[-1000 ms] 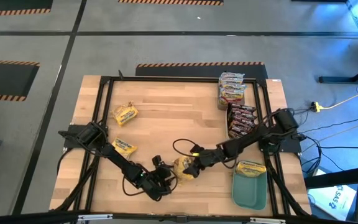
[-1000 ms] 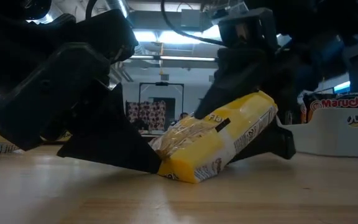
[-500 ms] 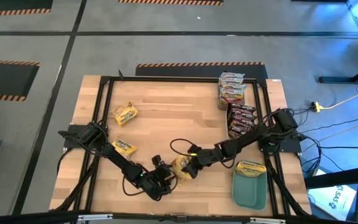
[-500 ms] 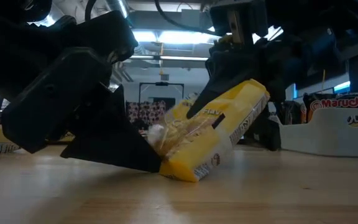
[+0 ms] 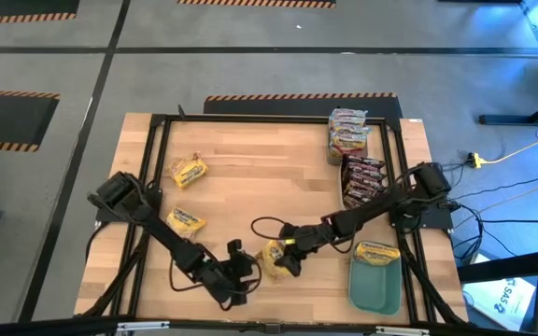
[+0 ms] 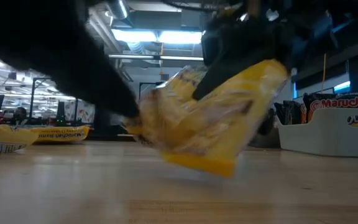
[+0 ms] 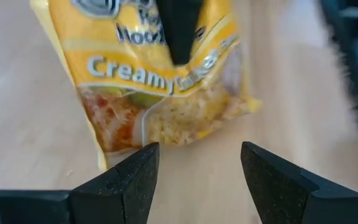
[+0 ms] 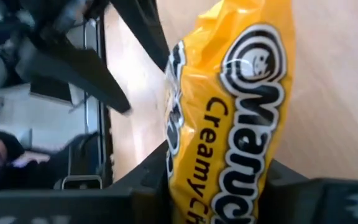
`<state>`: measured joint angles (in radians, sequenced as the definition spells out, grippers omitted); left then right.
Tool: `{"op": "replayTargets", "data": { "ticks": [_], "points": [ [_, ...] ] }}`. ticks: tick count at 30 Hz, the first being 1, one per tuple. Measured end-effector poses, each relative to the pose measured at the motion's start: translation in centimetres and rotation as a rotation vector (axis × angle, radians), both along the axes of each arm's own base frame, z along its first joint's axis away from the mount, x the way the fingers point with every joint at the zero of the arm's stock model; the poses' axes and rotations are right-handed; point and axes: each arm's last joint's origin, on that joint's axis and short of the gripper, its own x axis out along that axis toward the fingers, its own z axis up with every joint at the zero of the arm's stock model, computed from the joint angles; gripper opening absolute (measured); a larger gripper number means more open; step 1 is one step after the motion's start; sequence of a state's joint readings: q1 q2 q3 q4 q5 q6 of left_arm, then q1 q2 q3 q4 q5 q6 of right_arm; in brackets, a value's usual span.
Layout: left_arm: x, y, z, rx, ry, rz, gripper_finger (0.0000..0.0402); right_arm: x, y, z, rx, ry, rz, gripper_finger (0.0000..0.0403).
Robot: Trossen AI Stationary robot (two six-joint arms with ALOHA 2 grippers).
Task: Sort Maruchan noodles
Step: Put the yellow noodle pack into the green bin
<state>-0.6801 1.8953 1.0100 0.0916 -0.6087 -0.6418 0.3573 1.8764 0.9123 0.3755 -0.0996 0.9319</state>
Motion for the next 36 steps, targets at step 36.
{"op": "replayTargets", "data": {
  "ticks": [36],
  "points": [
    [-1.3, -0.8, 4.5, -0.061, -0.085, -0.103, 0.0222, -19.1, 6.2, 13.5, -0.083, 0.166, 0.118, 0.0098]
  ]
}}
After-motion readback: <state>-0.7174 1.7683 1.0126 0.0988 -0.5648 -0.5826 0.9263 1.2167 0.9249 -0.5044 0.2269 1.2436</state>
